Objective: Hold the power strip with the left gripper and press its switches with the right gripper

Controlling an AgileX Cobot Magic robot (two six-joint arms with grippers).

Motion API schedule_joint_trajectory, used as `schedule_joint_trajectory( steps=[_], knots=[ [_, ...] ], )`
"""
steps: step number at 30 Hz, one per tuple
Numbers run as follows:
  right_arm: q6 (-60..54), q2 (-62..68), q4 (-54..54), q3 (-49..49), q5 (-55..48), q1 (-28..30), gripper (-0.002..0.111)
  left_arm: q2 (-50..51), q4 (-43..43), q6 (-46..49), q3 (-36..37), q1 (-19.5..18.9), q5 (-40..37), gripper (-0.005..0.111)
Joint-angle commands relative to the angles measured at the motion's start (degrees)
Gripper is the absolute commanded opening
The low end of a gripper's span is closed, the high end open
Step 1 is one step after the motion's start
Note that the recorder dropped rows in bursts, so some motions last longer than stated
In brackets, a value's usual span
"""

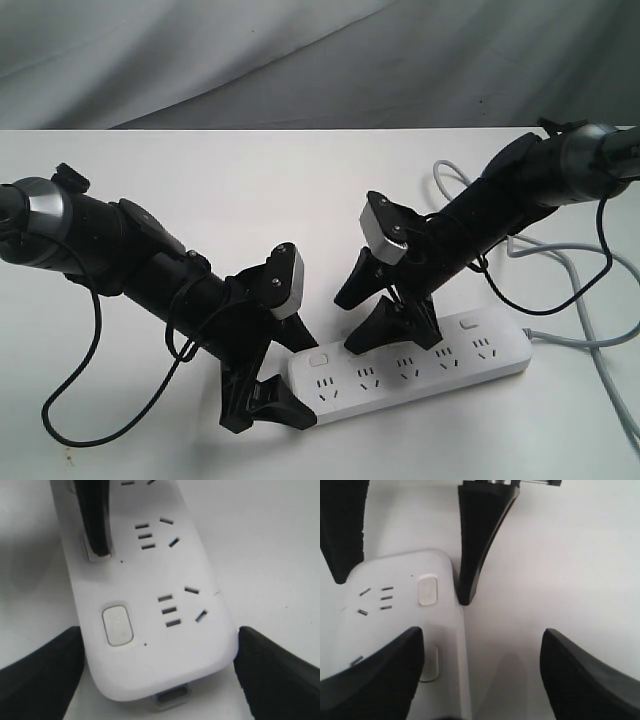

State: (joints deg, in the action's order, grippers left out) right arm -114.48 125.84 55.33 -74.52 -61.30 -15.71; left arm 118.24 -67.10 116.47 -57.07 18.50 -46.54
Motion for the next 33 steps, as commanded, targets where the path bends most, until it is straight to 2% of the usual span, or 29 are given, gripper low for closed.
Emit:
schedule_joint_trajectory(
  steps=[1, 10, 16, 24, 33],
  knots=[
    [-0.5, 0.4, -4.2, -0.1, 3.6, 0.2, 0.061, -0.1, 0.5, 0.6, 0.2, 0.2, 1.5, 0.03],
    [-1.5, 0.4, -5.2, 2.5, 10.1, -1.5, 0.061, -0.1, 0.5, 0.6, 0.2, 0.2, 1.5, 0.03],
    [-1.4, 0.4, -5.5, 2.5, 10.7, -2.4, 0.061, -0.1, 0.5, 0.6, 0.2, 0.2, 1.5, 0.03],
    [-5.5, -3.4, 4.9, 2.4, -0.2, 0.4, 0.061, -0.1, 0.5, 0.6, 0.2, 0.2, 1.5, 0.03],
    [-3.7, -8.0, 2.3, 2.5, -4.0, 6.8, 0.061, -0.1, 0.5, 0.6, 0.2, 0.2, 1.5, 0.03]
  ],
)
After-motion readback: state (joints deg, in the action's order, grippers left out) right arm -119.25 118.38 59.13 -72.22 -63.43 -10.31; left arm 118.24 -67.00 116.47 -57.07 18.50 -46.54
